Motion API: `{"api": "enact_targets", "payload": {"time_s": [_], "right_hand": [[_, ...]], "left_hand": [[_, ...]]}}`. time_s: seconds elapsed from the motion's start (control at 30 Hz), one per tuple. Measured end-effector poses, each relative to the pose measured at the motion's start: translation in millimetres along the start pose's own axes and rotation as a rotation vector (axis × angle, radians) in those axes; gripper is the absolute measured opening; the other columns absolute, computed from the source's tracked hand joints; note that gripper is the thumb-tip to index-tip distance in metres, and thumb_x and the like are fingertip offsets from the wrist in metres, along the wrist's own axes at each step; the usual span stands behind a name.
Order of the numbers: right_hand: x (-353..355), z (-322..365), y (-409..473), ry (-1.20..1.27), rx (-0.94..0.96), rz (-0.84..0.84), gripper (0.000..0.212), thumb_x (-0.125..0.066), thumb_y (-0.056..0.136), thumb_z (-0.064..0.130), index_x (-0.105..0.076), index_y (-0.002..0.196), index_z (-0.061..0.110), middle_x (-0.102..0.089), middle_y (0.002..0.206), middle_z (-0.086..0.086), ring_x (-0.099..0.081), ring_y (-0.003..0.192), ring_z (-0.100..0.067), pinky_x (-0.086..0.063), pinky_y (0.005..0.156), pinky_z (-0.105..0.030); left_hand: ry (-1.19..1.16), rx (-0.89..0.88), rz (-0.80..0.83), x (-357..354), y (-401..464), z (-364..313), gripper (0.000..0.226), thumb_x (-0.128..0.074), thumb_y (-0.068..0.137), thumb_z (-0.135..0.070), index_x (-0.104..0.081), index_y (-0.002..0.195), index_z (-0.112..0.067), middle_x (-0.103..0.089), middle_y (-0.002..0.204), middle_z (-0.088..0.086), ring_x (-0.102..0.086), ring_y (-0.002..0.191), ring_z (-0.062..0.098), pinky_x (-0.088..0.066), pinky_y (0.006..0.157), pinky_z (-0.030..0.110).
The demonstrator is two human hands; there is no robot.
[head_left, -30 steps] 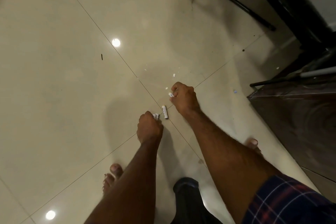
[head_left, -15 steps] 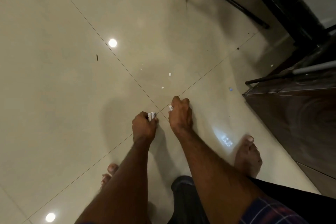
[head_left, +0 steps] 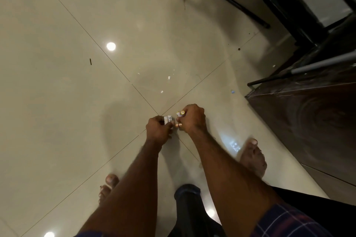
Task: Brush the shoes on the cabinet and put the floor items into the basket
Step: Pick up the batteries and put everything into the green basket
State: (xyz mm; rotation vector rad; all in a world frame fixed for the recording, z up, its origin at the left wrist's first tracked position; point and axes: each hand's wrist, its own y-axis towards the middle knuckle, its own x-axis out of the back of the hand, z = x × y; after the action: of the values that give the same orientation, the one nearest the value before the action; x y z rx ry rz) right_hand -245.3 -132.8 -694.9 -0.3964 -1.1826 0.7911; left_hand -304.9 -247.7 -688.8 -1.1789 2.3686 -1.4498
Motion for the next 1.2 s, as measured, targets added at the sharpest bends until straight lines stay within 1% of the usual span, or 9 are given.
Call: {"api": "enact_targets", "payload": {"time_s": [0.1,0.2,0.3,0.43,0.53,0.8,0.93,1.07,1.2], "right_hand": [[17,-7,2,0.405,-0.143,0.082,0.019,-0.088,0.071,0.009,-0.070,0.072,0.004,-0.072,0.074,-0.011,-0.066,0.058,-0.018,-0.063,0.060,-0.039],[43,-17,-8,0.783,-0.228,0.215,0.013,-0.082,0.077,0.001,-0.070,0.081,0.001,-0.070,0.073,-0.012,-0.067,0.056,-0.018,-0.058,0.055,-0.028],[68,-24,-25,0.941,-0.235,0.267,0.009,-0.077,0.082,-0.001,-0.069,0.084,0.001,-0.069,0.070,-0.009,-0.067,0.058,-0.017,-0.055,0.054,-0.024],[115,-28,-62,1.032,-0.210,0.201,0.008,-0.076,0.083,0.001,-0.069,0.087,0.000,-0.068,0.073,-0.009,-0.065,0.055,-0.013,-0.056,0.057,-0.026],[168,-26,-102,1.114,-0.145,0.133,0.008,-0.076,0.083,0.001,-0.068,0.086,0.002,-0.069,0.080,-0.011,-0.067,0.062,-0.015,-0.056,0.057,-0.025],[317,-40,-257,1.064,0.121,-0.152,0.018,-0.080,0.080,0.000,-0.068,0.092,-0.006,-0.069,0.075,-0.011,-0.070,0.064,-0.019,-0.058,0.056,-0.031],[384,-84,-331,1.091,0.214,-0.281,0.015,-0.081,0.078,0.001,-0.066,0.080,0.002,-0.068,0.069,-0.011,-0.069,0.060,-0.020,-0.056,0.053,-0.031],[452,-155,-388,1.118,0.192,-0.426,0.018,-0.080,0.079,-0.002,-0.063,0.084,-0.008,-0.066,0.075,-0.018,-0.069,0.061,-0.020,-0.054,0.049,-0.028],[520,-236,-413,1.123,0.130,-0.567,0.018,-0.077,0.080,-0.005,-0.059,0.077,-0.002,-0.064,0.076,-0.021,-0.069,0.060,-0.023,-0.054,0.048,-0.029]], "left_hand": [[-0.113,0.019,0.072,-1,-4,-8,0.010,-0.073,0.091,-0.007,-0.070,0.093,0.002,-0.066,0.074,0.014,-0.059,0.057,0.021,-0.053,0.047,0.026],[-0.168,0.013,0.170,-5,-16,-21,0.009,-0.072,0.092,-0.007,-0.069,0.095,0.001,-0.065,0.074,0.014,-0.060,0.062,0.024,-0.052,0.051,0.028],[-0.191,-0.020,0.251,-10,-35,-43,0.010,-0.072,0.092,-0.007,-0.069,0.094,0.002,-0.064,0.075,0.016,-0.060,0.067,0.027,-0.052,0.053,0.028],[-0.149,-0.099,0.307,-15,-77,-84,0.010,-0.072,0.093,-0.008,-0.070,0.089,0.001,-0.064,0.076,0.016,-0.060,0.066,0.025,-0.053,0.056,0.030],[-0.120,-0.182,0.335,-17,-125,-122,0.007,-0.070,0.094,-0.006,-0.070,0.092,0.001,-0.064,0.075,0.013,-0.060,0.066,0.024,-0.053,0.054,0.027],[-0.078,-0.474,0.433,-44,-295,-197,0.009,-0.071,0.093,-0.008,-0.073,0.096,0.000,-0.069,0.078,0.012,-0.065,0.069,0.020,-0.052,0.057,0.030],[-0.055,-0.597,0.566,-77,-382,-223,0.009,-0.070,0.092,-0.005,-0.076,0.097,0.000,-0.073,0.081,0.014,-0.066,0.070,0.021,-0.051,0.055,0.030],[0.086,-0.672,0.699,-141,-461,-252,0.011,-0.072,0.090,-0.005,-0.077,0.098,0.000,-0.075,0.085,0.017,-0.067,0.072,0.021,-0.053,0.057,0.027],[0.208,-0.729,0.757,-227,-516,-286,0.007,-0.071,0.090,0.000,-0.072,0.084,-0.001,-0.067,0.065,0.008,-0.061,0.057,0.021,-0.049,0.050,0.025]]}}
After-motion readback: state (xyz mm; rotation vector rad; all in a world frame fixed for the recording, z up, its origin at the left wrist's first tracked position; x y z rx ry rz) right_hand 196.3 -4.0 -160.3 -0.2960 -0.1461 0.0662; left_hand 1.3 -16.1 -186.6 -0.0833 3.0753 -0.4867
